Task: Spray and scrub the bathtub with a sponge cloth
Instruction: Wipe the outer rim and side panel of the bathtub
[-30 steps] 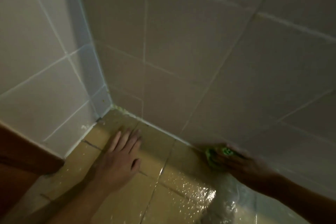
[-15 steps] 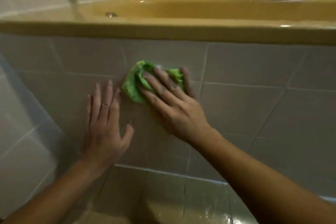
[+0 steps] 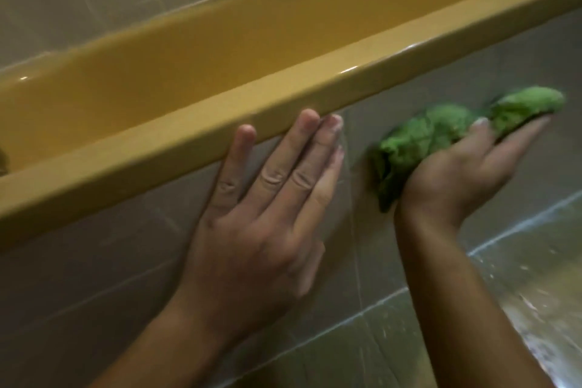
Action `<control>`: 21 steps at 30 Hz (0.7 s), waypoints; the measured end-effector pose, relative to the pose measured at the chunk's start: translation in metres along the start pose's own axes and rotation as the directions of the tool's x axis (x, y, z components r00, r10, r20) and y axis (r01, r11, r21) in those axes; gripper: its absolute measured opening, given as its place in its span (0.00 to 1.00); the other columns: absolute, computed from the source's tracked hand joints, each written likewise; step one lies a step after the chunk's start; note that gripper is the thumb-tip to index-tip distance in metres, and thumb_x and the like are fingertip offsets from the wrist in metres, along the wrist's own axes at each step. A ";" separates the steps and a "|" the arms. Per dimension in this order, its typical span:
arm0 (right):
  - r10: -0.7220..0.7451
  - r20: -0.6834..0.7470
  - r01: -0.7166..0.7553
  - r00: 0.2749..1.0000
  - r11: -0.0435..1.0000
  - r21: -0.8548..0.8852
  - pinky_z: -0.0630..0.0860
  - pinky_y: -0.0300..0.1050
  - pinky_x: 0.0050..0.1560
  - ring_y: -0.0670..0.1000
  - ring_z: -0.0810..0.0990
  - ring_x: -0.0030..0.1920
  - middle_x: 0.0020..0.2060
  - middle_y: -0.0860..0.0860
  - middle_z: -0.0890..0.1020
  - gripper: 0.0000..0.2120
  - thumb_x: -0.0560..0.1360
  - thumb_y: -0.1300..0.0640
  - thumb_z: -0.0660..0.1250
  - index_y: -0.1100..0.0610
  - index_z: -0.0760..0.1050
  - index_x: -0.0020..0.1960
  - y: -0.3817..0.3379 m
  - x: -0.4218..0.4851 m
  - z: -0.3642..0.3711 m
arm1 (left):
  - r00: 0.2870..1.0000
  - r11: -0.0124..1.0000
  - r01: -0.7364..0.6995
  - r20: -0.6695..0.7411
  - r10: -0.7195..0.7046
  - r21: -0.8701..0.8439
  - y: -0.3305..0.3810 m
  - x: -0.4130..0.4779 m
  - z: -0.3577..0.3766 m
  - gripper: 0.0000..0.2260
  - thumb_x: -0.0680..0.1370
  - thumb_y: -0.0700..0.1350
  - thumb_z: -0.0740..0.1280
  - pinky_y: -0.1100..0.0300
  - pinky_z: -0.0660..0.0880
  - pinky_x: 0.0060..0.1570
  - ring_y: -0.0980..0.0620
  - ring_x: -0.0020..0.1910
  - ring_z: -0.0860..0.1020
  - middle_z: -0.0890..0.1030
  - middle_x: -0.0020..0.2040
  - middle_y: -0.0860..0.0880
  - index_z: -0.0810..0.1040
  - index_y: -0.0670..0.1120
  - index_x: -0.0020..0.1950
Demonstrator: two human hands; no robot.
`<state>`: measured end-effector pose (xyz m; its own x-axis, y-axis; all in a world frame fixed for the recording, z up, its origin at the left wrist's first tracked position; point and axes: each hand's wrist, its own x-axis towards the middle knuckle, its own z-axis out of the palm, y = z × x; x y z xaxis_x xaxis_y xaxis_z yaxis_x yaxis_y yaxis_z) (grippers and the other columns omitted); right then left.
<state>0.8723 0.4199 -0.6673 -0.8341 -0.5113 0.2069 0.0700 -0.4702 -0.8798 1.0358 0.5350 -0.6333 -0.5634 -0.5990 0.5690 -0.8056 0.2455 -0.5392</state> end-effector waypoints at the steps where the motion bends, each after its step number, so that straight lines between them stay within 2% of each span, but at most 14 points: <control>1: -0.043 -0.001 0.043 0.999 0.999 0.004 0.57 0.22 0.67 0.38 0.63 0.72 0.80 0.62 0.60 0.30 0.83 0.63 0.56 0.68 0.50 0.81 -0.013 0.009 0.008 | 1.000 0.999 0.018 -0.010 -0.018 -0.027 0.002 0.002 0.002 0.31 0.78 0.44 0.63 0.39 0.41 0.81 0.42 0.84 0.56 0.60 0.83 0.42 0.64 0.38 0.81; 4: -0.269 0.130 0.275 0.954 0.961 -0.034 0.60 0.48 0.79 0.56 0.61 0.80 0.80 0.66 0.59 0.29 0.84 0.59 0.58 0.70 0.54 0.80 -0.046 -0.003 0.025 | 0.987 0.995 0.064 -0.143 -0.074 -0.075 0.005 0.032 0.002 0.26 0.76 0.38 0.66 0.46 0.44 0.82 0.37 0.82 0.59 0.62 0.78 0.28 0.72 0.35 0.74; 5: -0.328 0.187 0.341 0.926 0.939 -0.042 0.60 0.56 0.79 0.61 0.60 0.81 0.79 0.66 0.60 0.28 0.84 0.58 0.60 0.69 0.58 0.79 -0.051 -0.013 0.028 | 0.968 0.998 0.055 -0.246 -0.058 -0.019 0.001 0.037 0.002 0.22 0.74 0.35 0.67 0.49 0.47 0.82 0.34 0.79 0.61 0.51 0.81 0.48 0.74 0.35 0.68; 6: -0.370 0.235 0.388 0.899 0.921 -0.036 0.61 0.60 0.77 0.64 0.59 0.81 0.79 0.67 0.61 0.26 0.83 0.59 0.61 0.66 0.61 0.78 -0.053 -0.021 0.029 | 0.952 0.999 0.040 -0.304 -0.038 0.000 -0.005 0.036 0.002 0.18 0.73 0.34 0.67 0.47 0.54 0.81 0.34 0.77 0.64 0.56 0.58 0.67 0.75 0.37 0.63; 7: -0.404 0.257 0.425 0.878 0.905 -0.029 0.61 0.63 0.77 0.65 0.58 0.81 0.78 0.68 0.62 0.25 0.82 0.60 0.61 0.64 0.62 0.78 -0.049 -0.025 0.026 | 0.955 0.998 0.034 -0.293 -0.049 -0.057 -0.011 0.032 0.000 0.15 0.75 0.35 0.67 0.39 0.63 0.78 0.35 0.78 0.66 0.54 0.81 0.47 0.76 0.38 0.61; 9: -0.402 0.238 0.430 0.884 0.899 -0.079 0.63 0.63 0.77 0.65 0.62 0.79 0.77 0.66 0.66 0.25 0.81 0.63 0.60 0.58 0.62 0.77 -0.025 -0.029 0.014 | 0.982 0.991 0.035 -0.180 -0.059 -0.132 -0.022 0.021 -0.003 0.16 0.77 0.42 0.66 0.30 0.71 0.68 0.38 0.79 0.67 0.68 0.78 0.33 0.79 0.40 0.63; 10: -0.308 0.185 0.334 0.933 0.934 -0.129 0.65 0.57 0.77 0.62 0.66 0.78 0.77 0.63 0.68 0.26 0.82 0.61 0.59 0.54 0.61 0.79 -0.011 -0.025 0.006 | 0.985 0.995 0.041 -0.161 -0.056 -0.095 -0.026 0.014 -0.003 0.18 0.76 0.43 0.67 0.32 0.70 0.69 0.38 0.79 0.67 0.68 0.78 0.36 0.79 0.40 0.65; 12: 0.109 -0.035 -0.113 0.993 0.981 -0.155 0.67 0.32 0.70 0.53 0.73 0.72 0.78 0.56 0.68 0.26 0.84 0.56 0.56 0.45 0.59 0.82 0.016 -0.011 -0.008 | 0.988 0.999 0.018 -0.157 -0.013 0.028 -0.028 0.009 -0.002 0.24 0.76 0.46 0.67 0.38 0.65 0.74 0.39 0.80 0.65 0.67 0.80 0.38 0.78 0.40 0.72; 14: 0.538 -0.225 -0.553 0.812 0.833 -0.005 0.65 0.29 0.64 0.54 0.72 0.72 0.78 0.51 0.68 0.27 0.86 0.56 0.53 0.44 0.56 0.83 0.036 0.006 -0.019 | 0.991 0.992 -0.029 -0.123 0.044 0.127 -0.026 0.013 0.001 0.29 0.77 0.47 0.66 0.40 0.59 0.77 0.38 0.81 0.62 0.64 0.82 0.40 0.71 0.40 0.78; 15: 0.654 -0.265 -0.669 0.709 0.742 0.044 0.66 0.37 0.67 0.57 0.71 0.73 0.78 0.52 0.68 0.27 0.86 0.56 0.52 0.44 0.54 0.83 0.042 0.016 -0.022 | 0.993 0.984 -0.050 -0.097 0.067 0.168 -0.026 0.016 0.003 0.30 0.78 0.48 0.64 0.41 0.57 0.78 0.37 0.82 0.60 0.62 0.83 0.41 0.68 0.40 0.80; 16: 0.686 -0.265 -0.708 0.678 0.706 0.018 0.66 0.43 0.70 0.59 0.71 0.74 0.78 0.52 0.68 0.27 0.85 0.53 0.51 0.44 0.53 0.83 0.039 0.020 -0.023 | 0.994 0.976 -0.071 -0.069 0.086 0.204 -0.025 0.017 0.005 0.31 0.79 0.48 0.63 0.41 0.55 0.79 0.37 0.82 0.59 0.61 0.83 0.42 0.66 0.41 0.81; 18: 0.512 -0.180 -0.537 0.840 0.832 -0.139 0.67 0.52 0.74 0.59 0.69 0.76 0.80 0.53 0.64 0.30 0.82 0.44 0.51 0.40 0.50 0.83 0.017 0.014 -0.011 | 0.993 0.968 -0.089 -0.052 0.104 0.234 -0.023 0.020 0.006 0.30 0.80 0.49 0.62 0.42 0.54 0.79 0.36 0.82 0.58 0.61 0.84 0.43 0.64 0.41 0.82; 20: 0.096 0.015 -0.090 0.995 0.970 -0.225 0.65 0.59 0.77 0.59 0.63 0.80 0.82 0.56 0.59 0.30 0.82 0.43 0.53 0.39 0.51 0.82 -0.012 -0.010 0.004 | 0.993 0.968 -0.092 -0.053 0.108 0.233 -0.019 0.026 0.007 0.29 0.82 0.49 0.62 0.42 0.56 0.78 0.35 0.81 0.60 0.61 0.84 0.44 0.63 0.42 0.83; 21: -0.106 0.131 0.132 0.986 0.970 -0.205 0.62 0.59 0.78 0.59 0.59 0.81 0.82 0.58 0.59 0.28 0.82 0.47 0.55 0.43 0.53 0.82 -0.021 -0.023 0.006 | 0.993 0.970 -0.096 -0.050 0.110 0.224 -0.019 0.028 0.007 0.29 0.82 0.49 0.61 0.42 0.57 0.77 0.35 0.81 0.60 0.60 0.84 0.44 0.63 0.42 0.83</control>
<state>0.8935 0.4374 -0.6508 -0.7580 -0.5483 0.3533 -0.1543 -0.3756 -0.9138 1.0365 0.5082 -0.6117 -0.6569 -0.5295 0.5367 -0.6862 0.1251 -0.7166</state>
